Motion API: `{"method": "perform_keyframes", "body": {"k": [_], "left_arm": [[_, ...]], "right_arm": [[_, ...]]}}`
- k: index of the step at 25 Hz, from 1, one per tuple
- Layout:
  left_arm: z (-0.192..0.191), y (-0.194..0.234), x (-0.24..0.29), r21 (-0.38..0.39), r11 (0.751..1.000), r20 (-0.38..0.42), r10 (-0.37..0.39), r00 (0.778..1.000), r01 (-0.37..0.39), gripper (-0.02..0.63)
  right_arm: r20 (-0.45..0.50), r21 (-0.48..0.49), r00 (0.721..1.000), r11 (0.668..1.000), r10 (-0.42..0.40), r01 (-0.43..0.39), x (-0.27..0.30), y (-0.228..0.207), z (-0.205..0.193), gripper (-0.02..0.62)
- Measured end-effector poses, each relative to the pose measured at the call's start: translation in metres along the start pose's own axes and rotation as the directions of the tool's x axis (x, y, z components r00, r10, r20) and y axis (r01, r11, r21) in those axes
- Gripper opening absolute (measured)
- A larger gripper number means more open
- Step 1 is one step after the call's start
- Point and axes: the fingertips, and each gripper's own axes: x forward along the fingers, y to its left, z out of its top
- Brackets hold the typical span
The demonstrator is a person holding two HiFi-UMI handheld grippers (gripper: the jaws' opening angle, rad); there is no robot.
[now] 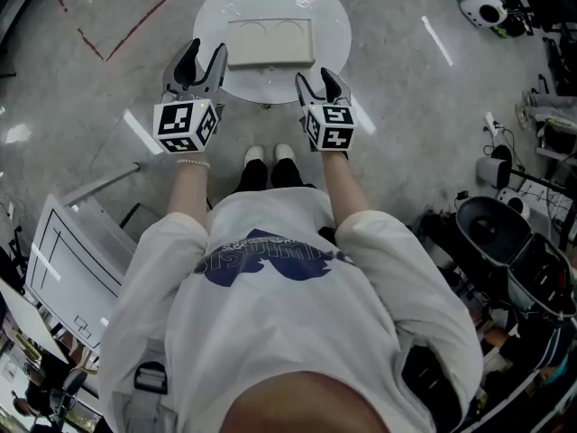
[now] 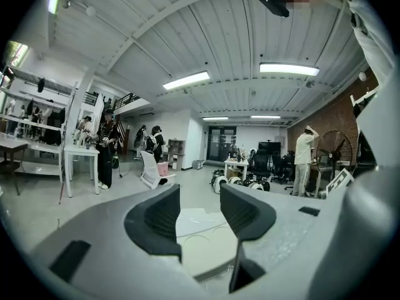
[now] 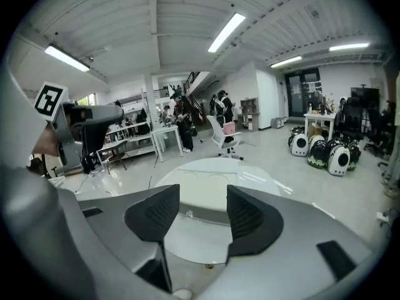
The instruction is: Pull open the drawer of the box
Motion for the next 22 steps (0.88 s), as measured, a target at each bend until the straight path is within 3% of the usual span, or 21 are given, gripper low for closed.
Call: {"method": "perform_keyframes", "body": {"k": [6,11,22], "left_arm": [[-0.004,0.015,0.015,-0.02,1.0,-0.021,0.006,1.0,-0.007,0.183],[-0.005,0.021,0.023,-0.018,1.0,-0.03,0.007,1.0,-0.007,0.183],[-0.022,0.045,0.023,-0.037,0.998,-0.067,0.049,0.997,-0.052,0.183]], "right_arm": [[-0.152,-0.019,0.987,0.998,0.049,-0.052,0.048,0.034,-0.049,0.215],[-0.277,-0.037,0.958,0.995,0.076,-0.09,0.079,0.052,-0.083,0.215],[-0.448,-0.034,0.894,0.999,-0.013,-0.002,0.134,0.05,-0.11,0.175]]}}
